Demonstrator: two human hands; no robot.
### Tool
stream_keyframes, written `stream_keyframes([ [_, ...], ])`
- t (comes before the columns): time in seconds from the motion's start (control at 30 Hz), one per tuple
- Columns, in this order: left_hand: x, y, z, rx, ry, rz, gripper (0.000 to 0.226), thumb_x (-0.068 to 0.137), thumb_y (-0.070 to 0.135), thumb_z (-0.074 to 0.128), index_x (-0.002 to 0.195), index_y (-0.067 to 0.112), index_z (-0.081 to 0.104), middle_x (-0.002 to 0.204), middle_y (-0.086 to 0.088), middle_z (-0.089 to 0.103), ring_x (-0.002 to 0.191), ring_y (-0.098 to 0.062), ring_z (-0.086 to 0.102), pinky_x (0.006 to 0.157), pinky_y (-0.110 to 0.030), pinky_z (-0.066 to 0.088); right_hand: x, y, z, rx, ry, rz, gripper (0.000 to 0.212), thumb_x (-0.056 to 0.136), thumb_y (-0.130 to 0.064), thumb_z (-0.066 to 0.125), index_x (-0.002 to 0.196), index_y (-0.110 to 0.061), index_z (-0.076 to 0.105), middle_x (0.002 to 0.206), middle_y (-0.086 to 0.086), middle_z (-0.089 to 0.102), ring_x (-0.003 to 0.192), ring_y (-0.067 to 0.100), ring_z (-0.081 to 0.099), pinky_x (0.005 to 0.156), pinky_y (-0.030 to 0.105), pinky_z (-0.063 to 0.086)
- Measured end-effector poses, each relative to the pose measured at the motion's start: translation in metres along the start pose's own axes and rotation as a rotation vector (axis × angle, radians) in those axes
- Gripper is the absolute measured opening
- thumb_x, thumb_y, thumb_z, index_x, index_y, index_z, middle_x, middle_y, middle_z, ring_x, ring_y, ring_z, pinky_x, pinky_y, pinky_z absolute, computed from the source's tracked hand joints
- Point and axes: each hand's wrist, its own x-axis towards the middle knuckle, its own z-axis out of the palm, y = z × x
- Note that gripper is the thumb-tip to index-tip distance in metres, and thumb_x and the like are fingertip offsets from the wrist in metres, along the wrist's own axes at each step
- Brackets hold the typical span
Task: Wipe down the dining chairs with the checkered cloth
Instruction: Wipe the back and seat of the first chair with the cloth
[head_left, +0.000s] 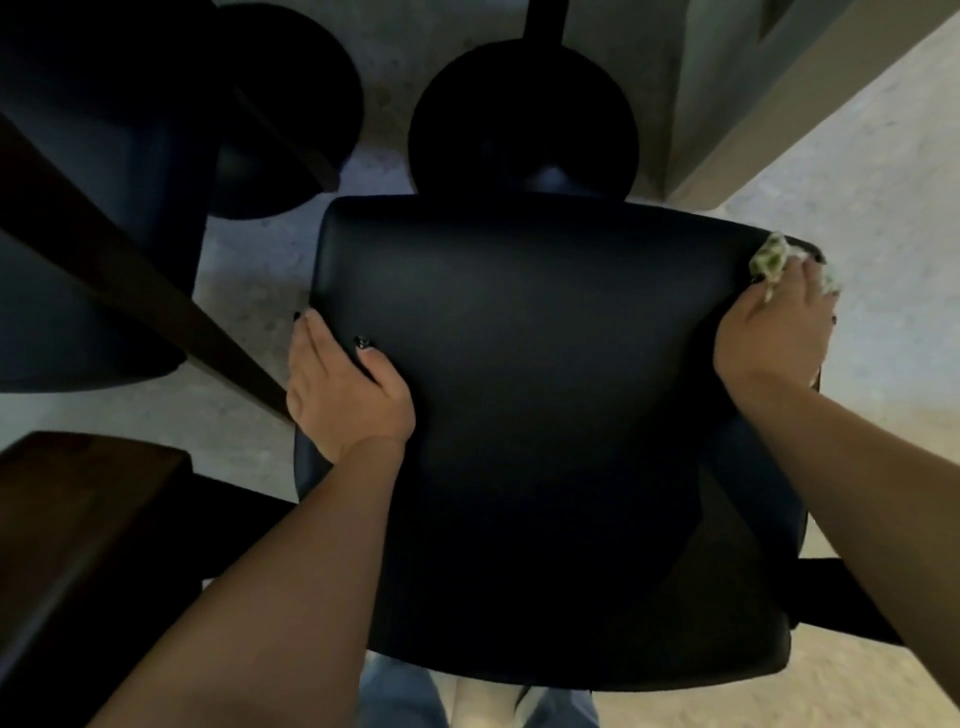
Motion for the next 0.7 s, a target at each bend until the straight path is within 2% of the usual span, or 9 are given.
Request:
stream_keyframes([
  [0.17, 0.016, -0.001, -0.001, -0.007, -0.031, 0.023, 0.065, 0.095, 0.036, 0.028, 0.154, 0.010, 0.021, 0.158, -0.012, 0.029, 0.144, -0.028, 0.028, 0.115, -0.047, 0.026, -0.024, -0.025, 0.006, -0.056, 0.009, 0.086, 0.053, 0.102, -0.024, 0.030, 0.151, -0.006, 0.020, 0.159, 0.010, 0.015, 0.146, 0.030, 0.008, 0.120, 0.040, 0.005],
  [0.27, 0.017, 0.002, -0.003, -0.035, -0.057, 0.039, 0.066, 0.094, 0.037, 0.027, 0.154, 0.010, 0.022, 0.157, -0.012, 0.030, 0.143, -0.029, 0.030, 0.115, -0.046, 0.027, -0.042, -0.033, 0.010, -0.037, -0.020, 0.076, 0.053, 0.102, -0.019, 0.032, 0.151, -0.003, 0.018, 0.159, 0.012, 0.012, 0.147, 0.032, 0.003, 0.119, 0.039, 0.002],
  [0.33, 0.016, 0.002, -0.004, -0.038, -0.066, 0.002, 0.065, 0.095, 0.036, 0.028, 0.154, 0.010, 0.022, 0.157, -0.012, 0.030, 0.143, -0.029, 0.030, 0.115, -0.046, 0.026, -0.047, -0.033, 0.010, -0.079, -0.086, 0.074, 0.055, 0.102, -0.019, 0.031, 0.151, -0.003, 0.014, 0.160, 0.012, 0.009, 0.147, 0.034, 0.000, 0.119, 0.042, 0.002],
  [0.4, 0.015, 0.002, -0.004, -0.021, -0.077, 0.042, 0.064, 0.095, 0.035, 0.029, 0.154, 0.010, 0.022, 0.157, -0.012, 0.030, 0.143, -0.028, 0.030, 0.115, -0.047, 0.027, -0.043, -0.034, 0.011, -0.120, -0.112, 0.066, 0.056, 0.101, -0.019, 0.031, 0.151, -0.003, 0.012, 0.160, 0.013, 0.007, 0.146, 0.037, 0.000, 0.119, 0.046, 0.002],
  [0.7, 0.019, 0.003, -0.007, 0.013, -0.110, 0.019, 0.066, 0.095, 0.036, 0.025, 0.154, 0.008, 0.021, 0.157, -0.014, 0.029, 0.143, -0.029, 0.029, 0.115, -0.044, 0.025, -0.042, -0.031, 0.013, -0.203, -0.165, 0.073, 0.058, 0.100, -0.020, 0.031, 0.151, 0.000, 0.011, 0.159, 0.017, 0.008, 0.144, 0.042, 0.001, 0.116, 0.052, 0.004],
])
